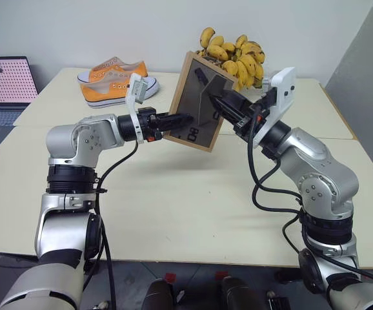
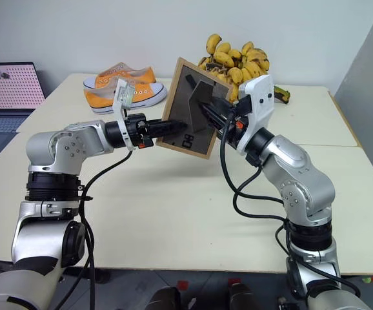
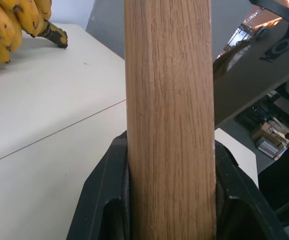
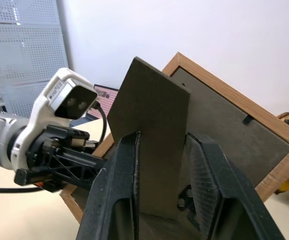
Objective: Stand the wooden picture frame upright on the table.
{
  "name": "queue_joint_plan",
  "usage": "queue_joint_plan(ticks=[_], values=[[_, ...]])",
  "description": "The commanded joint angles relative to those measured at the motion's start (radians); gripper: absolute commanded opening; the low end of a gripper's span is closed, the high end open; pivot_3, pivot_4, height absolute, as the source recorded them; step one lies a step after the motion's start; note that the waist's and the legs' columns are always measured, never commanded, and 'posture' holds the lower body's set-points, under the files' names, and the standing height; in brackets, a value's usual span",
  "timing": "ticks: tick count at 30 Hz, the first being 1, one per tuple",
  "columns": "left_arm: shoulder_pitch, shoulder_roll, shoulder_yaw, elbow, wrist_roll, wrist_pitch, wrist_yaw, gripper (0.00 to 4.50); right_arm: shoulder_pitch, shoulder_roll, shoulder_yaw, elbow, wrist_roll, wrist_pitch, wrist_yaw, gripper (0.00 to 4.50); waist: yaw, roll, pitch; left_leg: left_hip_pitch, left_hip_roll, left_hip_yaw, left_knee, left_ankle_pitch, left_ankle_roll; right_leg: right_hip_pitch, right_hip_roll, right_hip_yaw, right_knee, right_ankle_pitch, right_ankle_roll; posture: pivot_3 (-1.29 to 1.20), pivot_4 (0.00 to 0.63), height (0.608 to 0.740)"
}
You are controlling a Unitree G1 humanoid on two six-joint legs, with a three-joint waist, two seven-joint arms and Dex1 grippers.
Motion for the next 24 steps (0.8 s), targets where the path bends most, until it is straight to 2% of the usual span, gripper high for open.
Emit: queue_joint_plan(ticks=[1, 7, 10, 13, 14, 18, 19, 22, 24], values=[[-0.050, -0.005, 0.016, -0.013, -0.008, -0.032, -0.015, 1.30, 0.004, -0.021, -0.017, 0.000, -0.019, -0.042, 0.004, 1.41, 0.000, 0.000, 0.000, 0.000, 0.000, 0.000, 0.000, 0.000, 0.000, 0.000, 0.000, 0.000, 0.000, 0.000, 0.000, 0.00, 0.150, 0.740], [-0.059, 0.001, 0.015, 0.003, -0.003, -0.040, -0.022, 1.30, 0.040, -0.098, -0.011, 0.017, -0.057, -0.071, 0.047, 1.41, 0.000, 0.000, 0.000, 0.000, 0.000, 0.000, 0.000, 0.000, 0.000, 0.000, 0.000, 0.000, 0.000, 0.000, 0.000, 0.00, 0.150, 0.740], [-0.061, 0.002, 0.015, 0.008, -0.002, -0.043, -0.023, 1.30, 0.055, -0.167, -0.011, 0.015, -0.091, -0.078, 0.068, 1.82, 0.000, 0.000, 0.000, 0.000, 0.000, 0.000, 0.000, 0.000, 0.000, 0.000, 0.000, 0.000, 0.000, 0.000, 0.000, 0.00, 0.150, 0.740], [-0.060, 0.007, 0.016, 0.011, -0.006, -0.031, -0.020, 1.30, 0.099, -0.264, -0.017, 0.003, -0.129, -0.113, 0.126, 2.49, 0.005, 0.000, 0.000, 0.000, 0.000, 0.000, 0.000, 0.000, 0.000, 0.000, 0.000, 0.000, -0.001, 0.000, 0.000, 0.00, 0.150, 0.740], [-0.060, 0.011, 0.016, 0.010, -0.009, -0.021, -0.019, 1.30, 0.120, -0.299, -0.020, 0.009, -0.143, -0.139, 0.150, 2.49, 0.005, 0.000, 0.000, 0.000, 0.000, 0.000, 0.000, 0.000, 0.000, 0.000, 0.000, 0.000, -0.001, 0.000, 0.000, 0.00, 0.150, 0.740], [-0.045, 0.038, 0.014, -0.024, -0.038, 0.075, -0.017, 1.30, 0.218, -0.436, 0.016, 0.113, -0.320, -0.449, 0.239, 2.49, 0.005, 0.000, 0.000, -0.001, 0.000, 0.001, -0.001, 0.000, 0.000, 0.000, 0.000, 0.000, -0.003, 0.000, 0.000, 0.00, 0.150, 0.740], [-0.033, 0.053, 0.013, -0.053, -0.056, 0.128, -0.020, 1.30, 0.238, -0.468, 0.045, 0.184, -0.414, -0.613, 0.222, 2.49, 0.003, 0.000, 0.001, -0.001, -0.001, 0.001, -0.001, 0.000, 0.000, 0.000, 0.000, 0.001, -0.003, -0.001, 0.001, 0.00, 0.150, 0.740], [-0.001, 0.087, 0.032, -0.130, -0.124, 0.294, -0.006, 1.30, 0.242, -0.544, 0.136, 0.418, -0.729, -1.084, 0.045, 2.49, -0.004, -0.001, 0.001, 0.000, -0.001, 0.001, 0.000, 0.000, 0.000, 0.000, 0.000, 0.001, -0.003, -0.002, 0.004, 0.00, 0.150, 0.740], [0.016, 0.093, 0.052, -0.174, -0.163, 0.372, 0.015, 1.30, 0.209, -0.570, 0.188, 0.543, -0.913, -1.287, -0.111, 2.49, -0.008, 0.000, 0.001, 0.000, -0.001, 0.002, 0.000, 0.000, 0.000, 0.000, 0.000, 0.002, -0.002, -0.003, 0.004, 0.00, 0.150, 0.740]])
